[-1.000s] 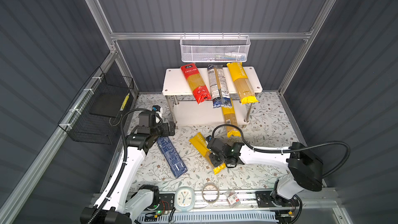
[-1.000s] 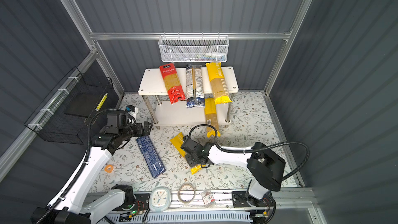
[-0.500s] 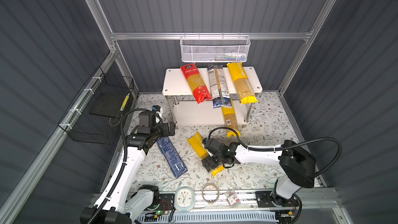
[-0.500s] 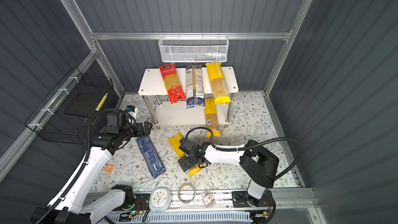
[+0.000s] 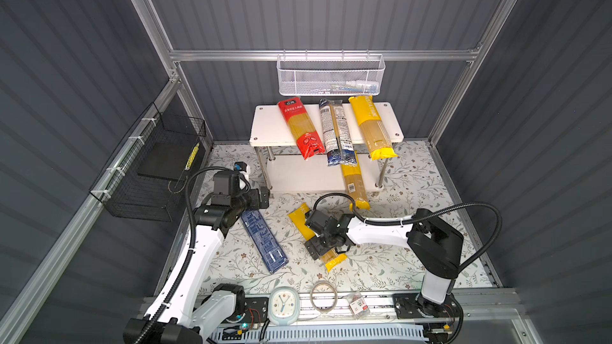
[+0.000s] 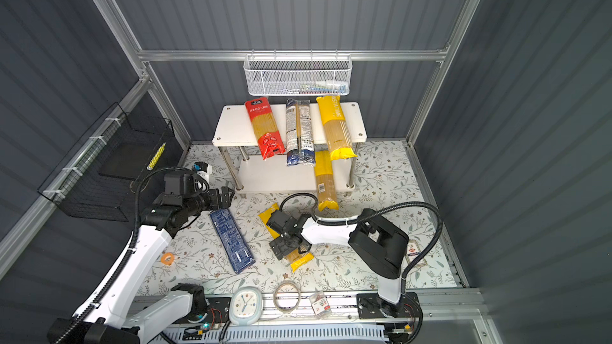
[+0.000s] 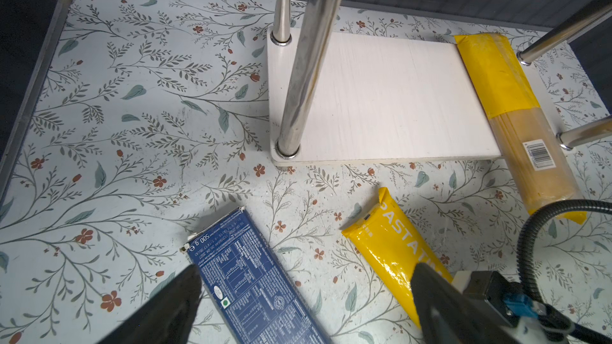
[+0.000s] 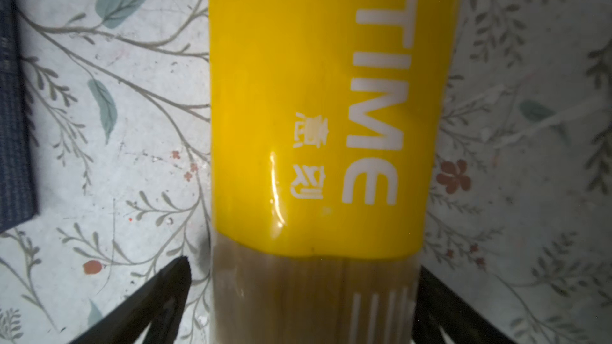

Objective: Place and organize the pasta boxes and bags onto the shelf
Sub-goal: 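Lift and swing the PASTATIME bag upright toward the shelf with the right gripper, then carry the PASTATIME bag to the lower shelf beside the barcoded bag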

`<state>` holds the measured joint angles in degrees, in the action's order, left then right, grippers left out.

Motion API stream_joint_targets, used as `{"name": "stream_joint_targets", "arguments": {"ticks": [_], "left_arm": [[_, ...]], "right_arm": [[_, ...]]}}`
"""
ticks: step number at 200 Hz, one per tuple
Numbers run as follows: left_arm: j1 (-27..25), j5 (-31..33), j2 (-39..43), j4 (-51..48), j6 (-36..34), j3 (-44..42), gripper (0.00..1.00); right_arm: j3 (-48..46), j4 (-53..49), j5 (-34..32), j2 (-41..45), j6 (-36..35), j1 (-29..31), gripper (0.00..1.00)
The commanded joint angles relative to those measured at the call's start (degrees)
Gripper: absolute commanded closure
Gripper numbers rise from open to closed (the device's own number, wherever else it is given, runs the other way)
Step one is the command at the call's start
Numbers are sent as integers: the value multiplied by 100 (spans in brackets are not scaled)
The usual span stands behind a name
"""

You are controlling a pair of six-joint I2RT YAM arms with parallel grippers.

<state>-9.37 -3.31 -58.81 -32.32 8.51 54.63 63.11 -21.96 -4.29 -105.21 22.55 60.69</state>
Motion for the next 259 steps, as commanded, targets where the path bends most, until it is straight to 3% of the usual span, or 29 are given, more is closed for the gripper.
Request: {"name": "stream_joint_targets", "arguments": {"ticks": [1, 52, 79, 113, 152, 179, 206, 259], "left_arm": [[32, 15, 99, -159, -111, -56, 0], [31, 6, 90, -153, -113, -58, 0], [31, 6, 97, -152, -110, -64, 0], [31, -3, 108, -152, -104, -58, 0], [31, -19, 117, -145, -104, -58, 0], [31, -20, 126, -151, -104, -65, 0], [31, -19, 124, -143, -104, -62, 0], [31, -20, 134, -148, -104, -53, 0]], "right_arm": [[34, -378, -147, -167, 125, 5, 1], [49, -690, -286, -426, 131, 13, 1], [-27, -513, -111, -358, 161, 13, 10], [67, -500, -20, -391, 171, 13, 30], [190, -533, -97, -390, 181, 13, 65], [210, -485, -124, -273, 179, 5, 80], [197, -461, -252, -43, 197, -4, 90], [-80, -67, -503, 963, 333, -81, 100]]}}
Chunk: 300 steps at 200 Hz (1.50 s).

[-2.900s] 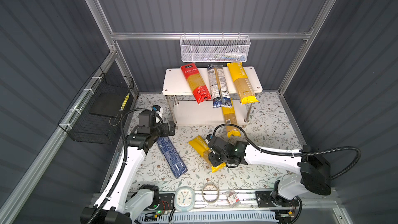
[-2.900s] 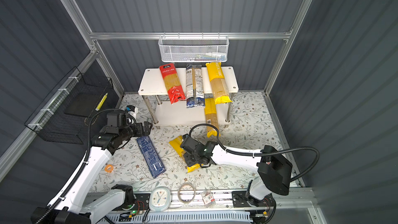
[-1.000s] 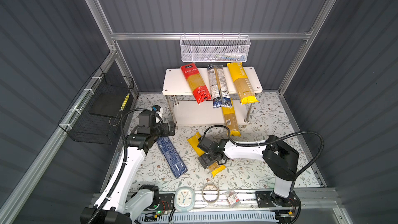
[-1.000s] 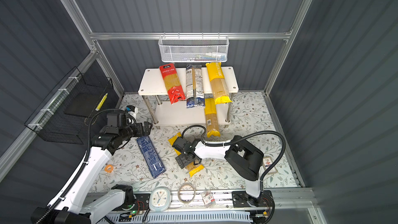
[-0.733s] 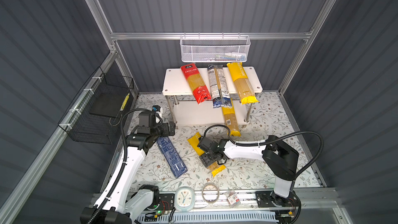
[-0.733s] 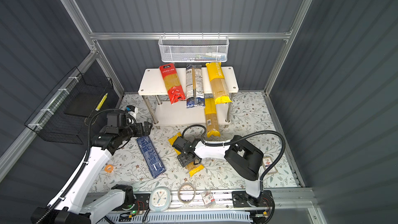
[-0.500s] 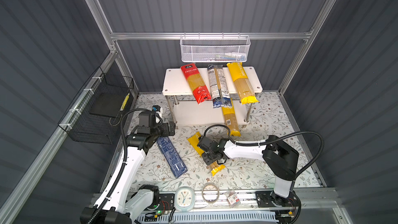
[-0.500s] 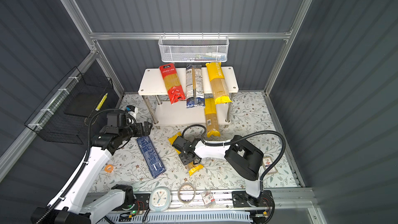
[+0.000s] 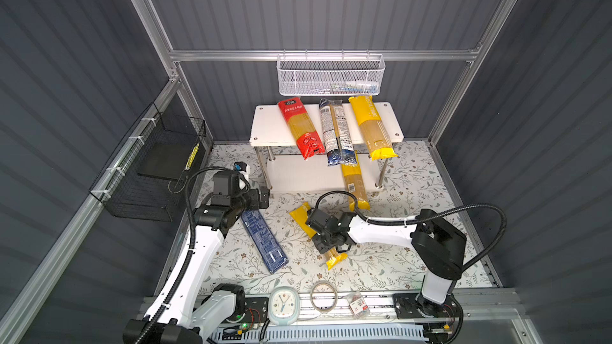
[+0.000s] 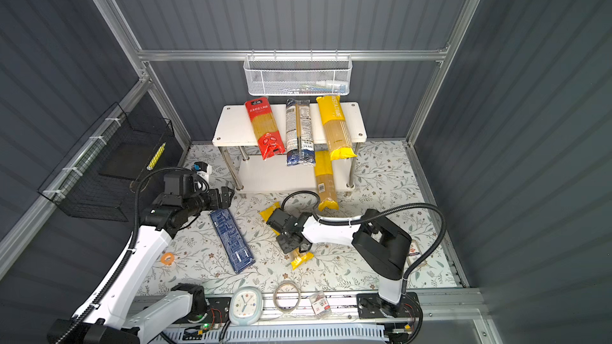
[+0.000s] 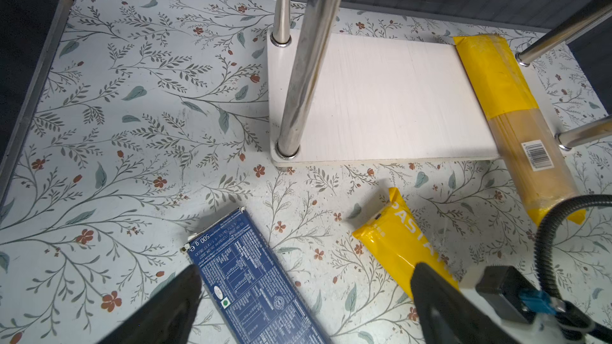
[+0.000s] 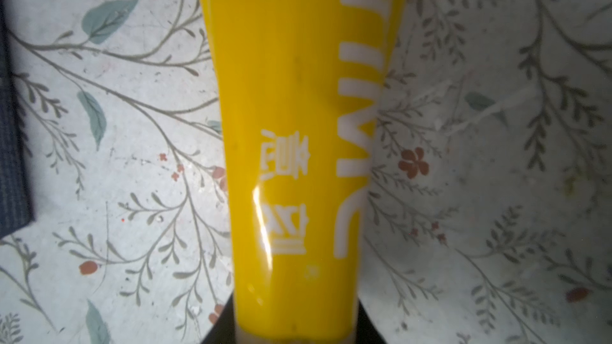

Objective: Place and organize the pasta boxes and bags onto the shelf
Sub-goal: 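Carry the PASTATIME bag to the lower shelf beside the barcoded bag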

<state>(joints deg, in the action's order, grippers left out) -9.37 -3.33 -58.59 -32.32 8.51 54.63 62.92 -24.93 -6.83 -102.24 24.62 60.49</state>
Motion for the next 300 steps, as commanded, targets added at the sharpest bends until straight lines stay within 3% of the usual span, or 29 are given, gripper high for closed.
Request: {"name": "stream_joint_targets", "arguments": {"ticks": [1, 38, 84, 207, 300], "left_arm": [[31, -18, 112, -150, -104, -60, 0], [32, -18, 102, -145, -104, -58, 0], [31, -27, 114, -151, -100, -65, 0], [31, -89, 106, -128, -90, -75, 0], [31, -36, 133, -139, -95, -79, 0]], "right_arm": [[-69, 228, -258, 690, 132, -62, 100], [-281, 673, -287, 1409, 157, -224, 100], [-387, 1014, -250, 1672, 264, -656, 100], [365, 1981, -351, 881, 566, -1542, 100], [1228, 1992, -337, 200, 422, -1932, 98]]}}
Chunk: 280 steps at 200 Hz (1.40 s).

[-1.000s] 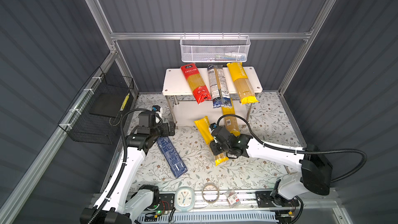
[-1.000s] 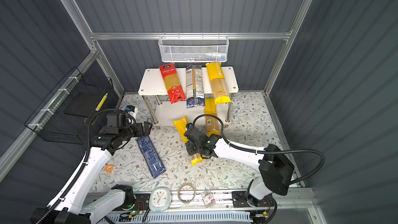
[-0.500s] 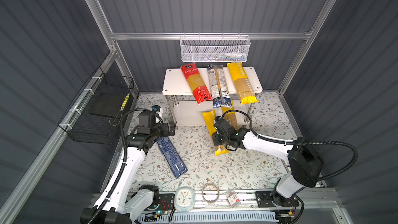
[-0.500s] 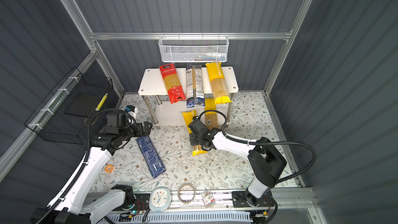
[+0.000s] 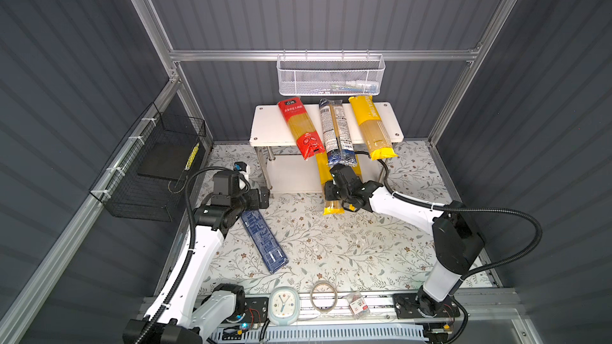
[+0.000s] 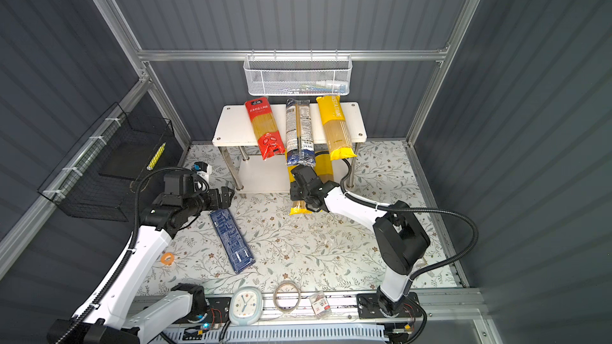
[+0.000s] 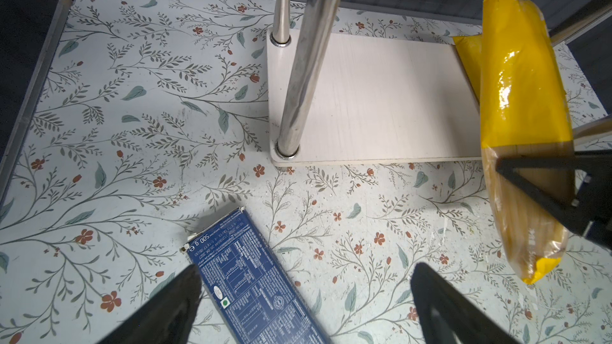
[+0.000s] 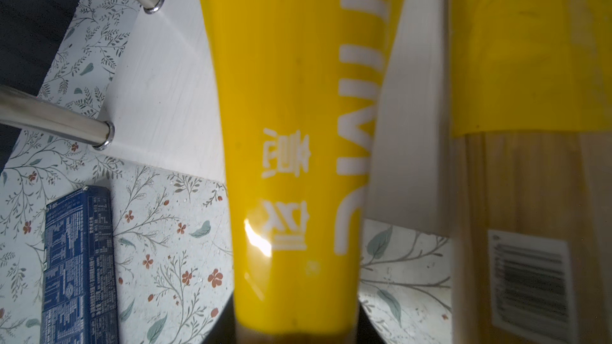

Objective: Place and organize the pasta boxes and bags onto the shelf
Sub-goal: 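Carry the PASTATIME bag to the lower shelf beside the barcoded bag, then lower the PASTATIME bag onto the lower shelf with the right gripper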

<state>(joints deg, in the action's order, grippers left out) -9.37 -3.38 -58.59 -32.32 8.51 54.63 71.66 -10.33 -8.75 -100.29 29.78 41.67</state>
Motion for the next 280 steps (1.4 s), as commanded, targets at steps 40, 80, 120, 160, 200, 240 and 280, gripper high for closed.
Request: {"name": "stream_joint_targets", "arguments": {"ticks": [40, 80, 120, 160, 200, 240, 280], "left_arm": [[32, -31, 122, -147, -95, -71, 0], [31, -23, 122, -144, -95, -75, 0], [32, -16, 112, -144, -95, -73, 0], [31, 4, 128, -135, -104, -80, 0], [31, 2, 115, -126, -104, -69, 0], [31, 19, 124, -135, -104, -75, 0], [31, 30, 125, -139, -112, -71, 0]], "right_arm": [[550, 561, -88, -194, -135, -224, 95], [704, 525, -43, -391, -183, -365, 94], [782, 545, -7, -556, -163, -433, 87], [789, 609, 132, -667, -92, -526, 74], [837, 642, 172, -735, -94, -541, 58], [860, 655, 300, -678, -72, -546, 49], [689, 667, 415, -497, -99, -523, 34]]}}
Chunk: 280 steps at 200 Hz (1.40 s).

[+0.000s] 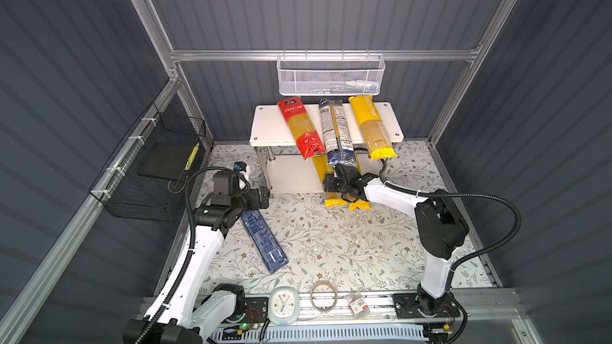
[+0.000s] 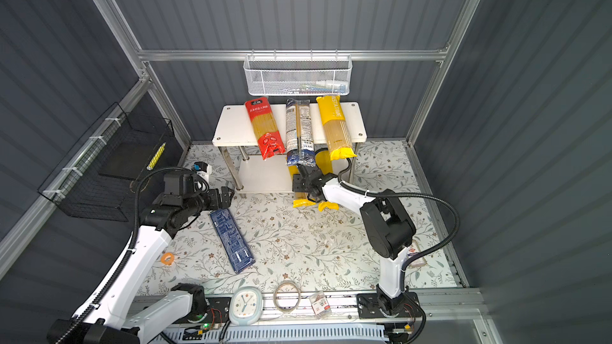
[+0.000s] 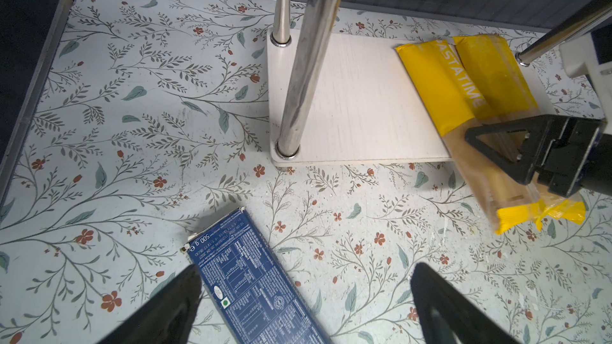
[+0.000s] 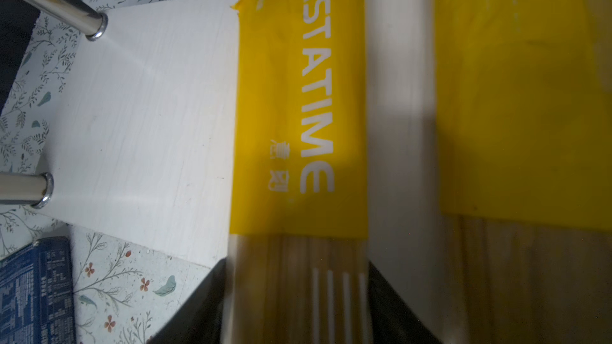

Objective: Place and organize the pasta boxes and bags onto the shelf
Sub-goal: 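Lower the PASTATIME bag onto the lower shelf with the right gripper, then open the right gripper and withdraw it toward the blue pasta box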

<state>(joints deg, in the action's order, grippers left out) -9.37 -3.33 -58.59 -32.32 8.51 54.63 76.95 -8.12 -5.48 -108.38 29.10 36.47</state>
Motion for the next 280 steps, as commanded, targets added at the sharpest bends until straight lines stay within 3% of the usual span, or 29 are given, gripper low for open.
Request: {"name": "stream_joint_targets", "arguments": {"ticks": [1, 100, 188, 241, 280], "left_arm": [[31, 26, 122, -137, -113, -69, 0], [31, 19, 133, -129, -104, -75, 0], [31, 25, 58, -126, -95, -75, 0], [31, -150, 70, -20, -35, -123, 0], [31, -294, 57, 344, 72, -424, 0]], "right_arm": [[152, 449, 89, 315, -29, -1, 34], [-1060, 747, -194, 1254, -55, 478, 13], [-1735, 568, -123, 1527, -16, 844, 1], [-2104, 164, -805, 2097, 206, 1703, 1], [-2046, -564, -938, 2387, 288, 1908, 1]]}}
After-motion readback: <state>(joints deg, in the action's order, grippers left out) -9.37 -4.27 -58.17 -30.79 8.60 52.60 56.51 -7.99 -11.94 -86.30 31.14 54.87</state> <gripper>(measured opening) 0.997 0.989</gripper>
